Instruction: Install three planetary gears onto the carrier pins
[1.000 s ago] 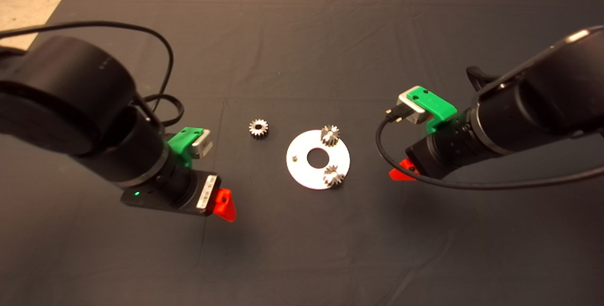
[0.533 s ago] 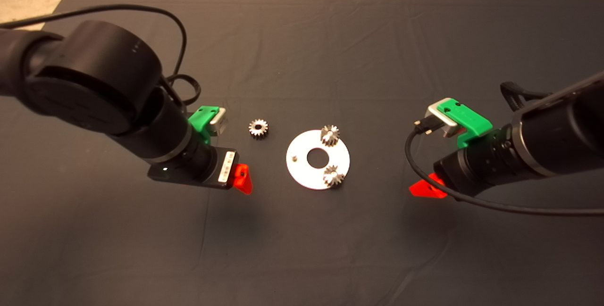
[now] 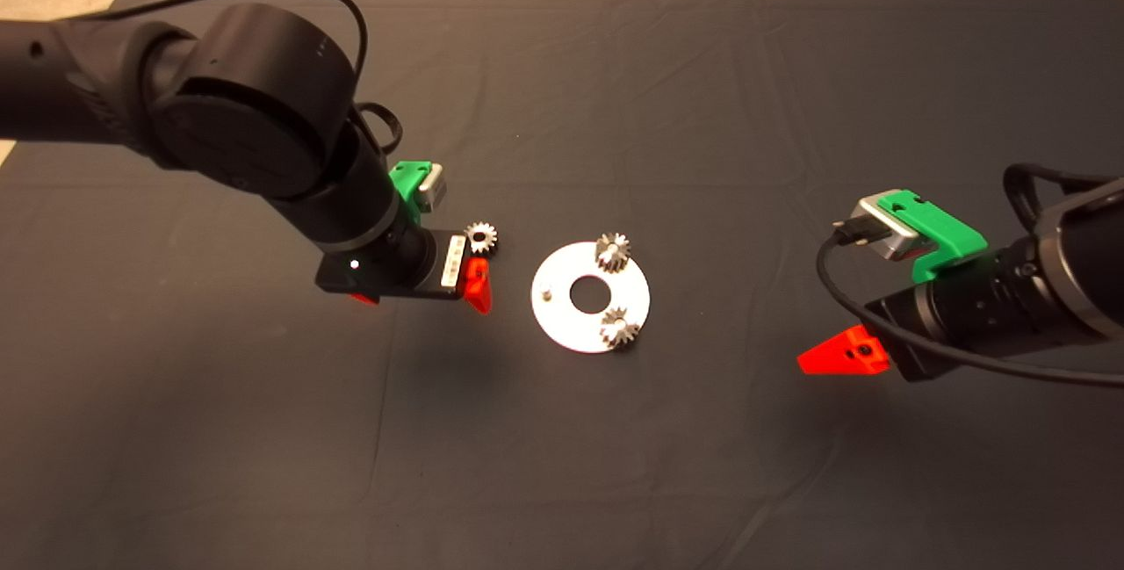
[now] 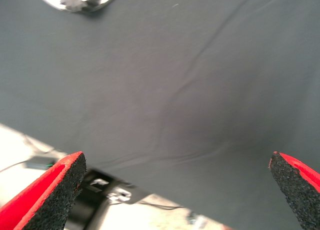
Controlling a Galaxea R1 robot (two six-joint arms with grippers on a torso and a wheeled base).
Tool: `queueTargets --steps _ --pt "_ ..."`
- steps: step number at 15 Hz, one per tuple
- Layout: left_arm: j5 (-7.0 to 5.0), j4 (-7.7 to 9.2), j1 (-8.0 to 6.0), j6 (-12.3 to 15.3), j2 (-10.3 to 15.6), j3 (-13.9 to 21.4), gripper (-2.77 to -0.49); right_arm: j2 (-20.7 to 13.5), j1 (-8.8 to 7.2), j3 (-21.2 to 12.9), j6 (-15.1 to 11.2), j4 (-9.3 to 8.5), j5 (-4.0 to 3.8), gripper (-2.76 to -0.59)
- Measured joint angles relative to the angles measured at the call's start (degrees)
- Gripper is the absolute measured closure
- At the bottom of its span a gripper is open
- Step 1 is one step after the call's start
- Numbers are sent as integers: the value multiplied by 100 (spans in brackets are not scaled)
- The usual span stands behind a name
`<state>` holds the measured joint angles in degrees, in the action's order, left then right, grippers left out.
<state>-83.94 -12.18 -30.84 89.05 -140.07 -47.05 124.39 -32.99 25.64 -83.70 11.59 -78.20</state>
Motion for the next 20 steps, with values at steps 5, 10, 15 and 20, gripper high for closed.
queueTargets --steps 5,10,15,20 --pt "-122 -5 2 0 -153 -581 -275 -41 -9 -151 -21 -96 159 -273" --pt "-129 -10 338 0 -393 -1220 -275 -43 -20 -151 -21 -98 167 -273" --pt "-66 -43 494 -11 -408 -1548 -275 -61 -22 -151 -23 -101 169 -273" --pt "502 -50 530 -290 -411 -1713 -275 -74 -22 -151 -26 -103 155 -273"
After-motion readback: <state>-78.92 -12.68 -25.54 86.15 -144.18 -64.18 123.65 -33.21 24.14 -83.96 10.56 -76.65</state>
